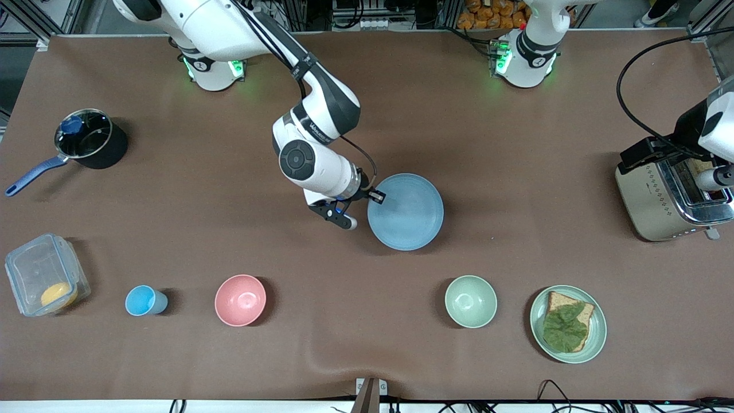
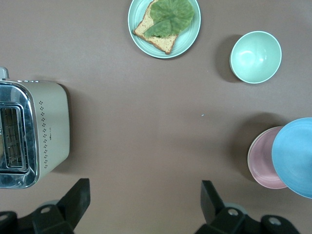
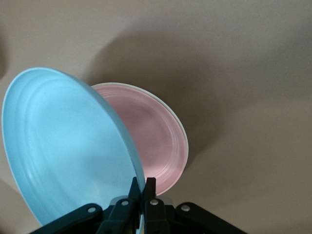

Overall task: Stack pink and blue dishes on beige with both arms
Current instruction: 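Lower the blue plate onto the pink plate with the right gripper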

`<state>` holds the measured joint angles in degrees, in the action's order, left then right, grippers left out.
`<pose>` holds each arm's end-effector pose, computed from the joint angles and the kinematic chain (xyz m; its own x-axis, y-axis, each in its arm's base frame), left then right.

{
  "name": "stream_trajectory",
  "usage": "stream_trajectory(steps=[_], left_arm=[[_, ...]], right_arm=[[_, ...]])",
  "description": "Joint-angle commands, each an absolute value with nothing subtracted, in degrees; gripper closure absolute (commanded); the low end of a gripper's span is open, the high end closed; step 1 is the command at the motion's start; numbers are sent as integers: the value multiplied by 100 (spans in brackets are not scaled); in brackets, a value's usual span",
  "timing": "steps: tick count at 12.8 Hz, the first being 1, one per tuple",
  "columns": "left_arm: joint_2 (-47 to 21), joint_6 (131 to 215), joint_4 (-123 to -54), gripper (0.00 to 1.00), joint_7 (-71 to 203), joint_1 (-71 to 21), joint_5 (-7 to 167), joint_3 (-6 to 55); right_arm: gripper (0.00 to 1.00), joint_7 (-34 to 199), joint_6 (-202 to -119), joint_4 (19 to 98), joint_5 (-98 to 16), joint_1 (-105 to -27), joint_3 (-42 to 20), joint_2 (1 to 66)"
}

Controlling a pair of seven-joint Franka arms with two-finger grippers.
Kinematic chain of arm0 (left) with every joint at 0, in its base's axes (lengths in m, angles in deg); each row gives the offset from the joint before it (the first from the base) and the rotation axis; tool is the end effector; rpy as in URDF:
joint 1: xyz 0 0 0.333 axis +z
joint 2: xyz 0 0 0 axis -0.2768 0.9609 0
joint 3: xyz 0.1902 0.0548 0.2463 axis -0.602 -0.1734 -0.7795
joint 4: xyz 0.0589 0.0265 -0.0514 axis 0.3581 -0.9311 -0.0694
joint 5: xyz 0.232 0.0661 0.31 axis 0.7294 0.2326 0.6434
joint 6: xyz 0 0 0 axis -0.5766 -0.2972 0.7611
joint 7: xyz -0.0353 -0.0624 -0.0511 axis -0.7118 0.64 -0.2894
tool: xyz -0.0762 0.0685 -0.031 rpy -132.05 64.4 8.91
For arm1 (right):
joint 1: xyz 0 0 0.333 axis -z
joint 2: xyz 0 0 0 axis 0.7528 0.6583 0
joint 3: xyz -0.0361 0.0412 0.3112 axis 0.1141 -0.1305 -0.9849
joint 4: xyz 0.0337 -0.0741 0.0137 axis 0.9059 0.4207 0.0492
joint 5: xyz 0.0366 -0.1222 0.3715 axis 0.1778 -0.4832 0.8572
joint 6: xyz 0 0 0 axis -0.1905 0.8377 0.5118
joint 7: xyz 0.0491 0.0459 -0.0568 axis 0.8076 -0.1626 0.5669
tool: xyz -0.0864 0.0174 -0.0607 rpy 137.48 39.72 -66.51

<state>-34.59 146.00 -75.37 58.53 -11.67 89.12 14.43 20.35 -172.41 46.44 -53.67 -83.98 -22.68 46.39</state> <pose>0.5756 -0.0336 0.6112 0.9845 0.1747 -0.0178 0.1748 -0.9846 0.0040 0.5389 0.4740 0.3014 0.8236 -0.4595 -0.3325 -0.5434 -0.8071 -0.2308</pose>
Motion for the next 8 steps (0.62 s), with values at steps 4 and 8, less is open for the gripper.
stream_trajectory(steps=[4,8], left_arm=[[-3563,14601,-7658,0,5994,-1027,8707,1383],[-3545,14610,-7755,0,6003,-1027,8707,1383]], right_arm=[[100,2146,-17613,5139,-5321,-8635,-2256,4417],[100,2146,-17763,5324,-5365,-8724,-2247,4426]])
